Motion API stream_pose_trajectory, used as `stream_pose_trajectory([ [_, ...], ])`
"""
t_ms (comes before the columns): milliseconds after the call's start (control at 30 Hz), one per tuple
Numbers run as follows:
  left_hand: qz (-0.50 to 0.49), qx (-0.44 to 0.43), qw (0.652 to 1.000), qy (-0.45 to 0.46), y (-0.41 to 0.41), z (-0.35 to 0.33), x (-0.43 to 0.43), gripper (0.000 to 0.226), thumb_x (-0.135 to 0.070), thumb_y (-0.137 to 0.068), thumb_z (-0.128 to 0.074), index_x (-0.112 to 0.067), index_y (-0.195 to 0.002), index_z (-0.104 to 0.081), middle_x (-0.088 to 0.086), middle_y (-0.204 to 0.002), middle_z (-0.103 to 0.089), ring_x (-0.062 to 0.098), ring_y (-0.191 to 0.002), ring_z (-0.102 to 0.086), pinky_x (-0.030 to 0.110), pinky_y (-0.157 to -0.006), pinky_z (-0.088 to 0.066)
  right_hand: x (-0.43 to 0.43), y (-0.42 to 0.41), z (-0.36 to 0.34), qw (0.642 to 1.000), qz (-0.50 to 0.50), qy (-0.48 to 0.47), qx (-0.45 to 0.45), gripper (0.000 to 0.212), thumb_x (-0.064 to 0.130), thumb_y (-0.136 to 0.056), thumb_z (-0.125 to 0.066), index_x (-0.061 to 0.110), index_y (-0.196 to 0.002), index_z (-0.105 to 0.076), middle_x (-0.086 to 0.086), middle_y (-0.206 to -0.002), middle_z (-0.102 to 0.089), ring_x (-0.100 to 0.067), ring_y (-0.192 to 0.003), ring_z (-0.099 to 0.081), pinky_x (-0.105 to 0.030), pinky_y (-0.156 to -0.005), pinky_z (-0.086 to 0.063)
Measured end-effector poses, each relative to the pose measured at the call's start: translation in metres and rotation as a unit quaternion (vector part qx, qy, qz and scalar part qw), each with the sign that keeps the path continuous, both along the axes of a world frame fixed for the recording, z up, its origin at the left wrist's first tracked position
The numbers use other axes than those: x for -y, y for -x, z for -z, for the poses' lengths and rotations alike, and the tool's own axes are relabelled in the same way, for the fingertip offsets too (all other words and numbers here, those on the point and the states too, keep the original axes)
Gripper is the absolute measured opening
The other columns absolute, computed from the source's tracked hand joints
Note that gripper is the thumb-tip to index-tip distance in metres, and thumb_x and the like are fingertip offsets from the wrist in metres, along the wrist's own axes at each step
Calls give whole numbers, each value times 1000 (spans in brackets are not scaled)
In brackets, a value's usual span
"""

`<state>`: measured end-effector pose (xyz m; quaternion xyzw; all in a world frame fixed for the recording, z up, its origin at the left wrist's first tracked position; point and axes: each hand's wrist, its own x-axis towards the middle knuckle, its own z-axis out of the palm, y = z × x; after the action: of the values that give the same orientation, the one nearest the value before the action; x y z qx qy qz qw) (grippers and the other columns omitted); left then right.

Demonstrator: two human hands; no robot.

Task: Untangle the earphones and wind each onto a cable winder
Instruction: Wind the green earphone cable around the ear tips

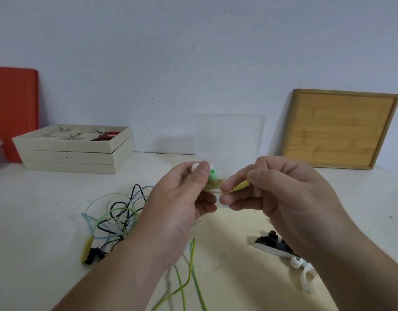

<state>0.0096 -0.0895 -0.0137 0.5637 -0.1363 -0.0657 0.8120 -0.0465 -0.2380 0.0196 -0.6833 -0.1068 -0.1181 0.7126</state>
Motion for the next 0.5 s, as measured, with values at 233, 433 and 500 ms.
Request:
stream_pose_trajectory([
  [233, 34, -27, 998, 47, 11, -6, 5, 25, -19, -69, -70, -8, -90, -60, -1, -55, -57, 10, -39, -50, 18, -40, -43, -6, 5, -1, 996, -53, 66, 33, 29, 3, -80, -51, 8, -51, -48, -20, -81, -73, -37, -70, -71, -35, -66, -56],
  [433, 16, -26, 999, 42, 6, 1, 6, 21, -23, -94, -58, -7, -89, -72, 12, -81, -70, 24, -67, -65, 31, -64, -58, -1, 3, -3, 998, -24, 29, 41, 29, 3, -80, -49, 9, -52, -47, -20, -79, -72, -36, -66, -71, -32, -64, -55],
  [500, 12, -6, 1000, 14, 6, 3, 9, 25, -19, -97, -55, -14, -83, -75, 10, -81, -71, 22, -71, -66, 31, -67, -59, 2, 2, -4, 999, -5, 12, 42, 26, 4, -80, -49, 10, -54, -50, -21, -79, -72, -36, -67, -71, -31, -63, -55],
])
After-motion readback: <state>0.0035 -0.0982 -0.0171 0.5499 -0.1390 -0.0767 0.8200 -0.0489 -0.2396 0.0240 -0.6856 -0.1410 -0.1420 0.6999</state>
